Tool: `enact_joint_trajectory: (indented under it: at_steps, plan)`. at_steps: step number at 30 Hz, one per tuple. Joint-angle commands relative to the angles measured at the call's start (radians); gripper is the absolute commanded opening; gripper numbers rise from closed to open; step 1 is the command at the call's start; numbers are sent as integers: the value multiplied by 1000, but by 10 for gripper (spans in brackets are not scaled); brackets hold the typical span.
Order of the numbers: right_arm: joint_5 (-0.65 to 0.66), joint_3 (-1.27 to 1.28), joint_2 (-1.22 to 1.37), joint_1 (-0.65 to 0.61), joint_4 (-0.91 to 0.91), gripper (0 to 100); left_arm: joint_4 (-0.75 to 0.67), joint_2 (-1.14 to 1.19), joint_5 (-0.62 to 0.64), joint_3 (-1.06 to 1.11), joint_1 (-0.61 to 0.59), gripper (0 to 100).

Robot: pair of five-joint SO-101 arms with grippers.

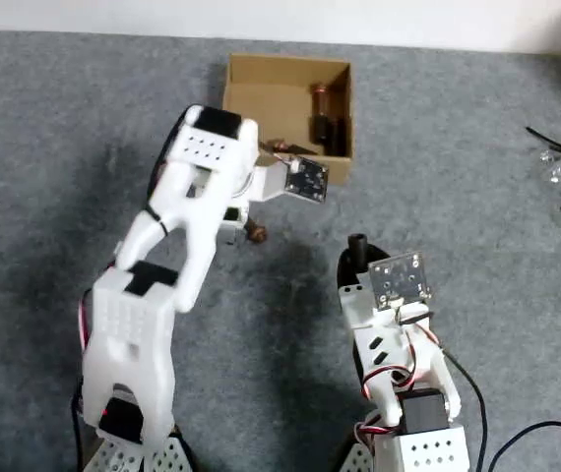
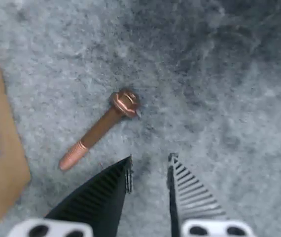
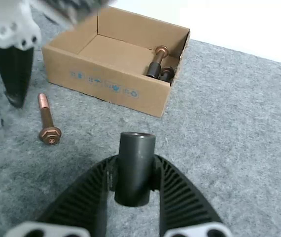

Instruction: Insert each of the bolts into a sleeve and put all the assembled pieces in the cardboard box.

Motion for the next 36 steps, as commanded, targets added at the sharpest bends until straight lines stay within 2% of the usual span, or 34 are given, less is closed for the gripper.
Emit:
enact_joint_trajectory:
  at_steps: [1, 16, 22, 30, 36]
  plan:
    - [15, 93, -24, 8, -5, 5, 32, 64, -115, -150, 1, 126]
    - [15, 93, -25, 8, -5, 5, 25, 151, -110, -269, 84, 127]
    - [15, 93, -25, 8, -5, 5, 23, 211, -115, -274, 76, 127]
    - [15, 93, -25, 8, -5, 5, -84, 278, -115, -275, 47, 127]
    - [15, 93, -25, 8, -5, 5, -87, 306, -117, -274, 21, 127]
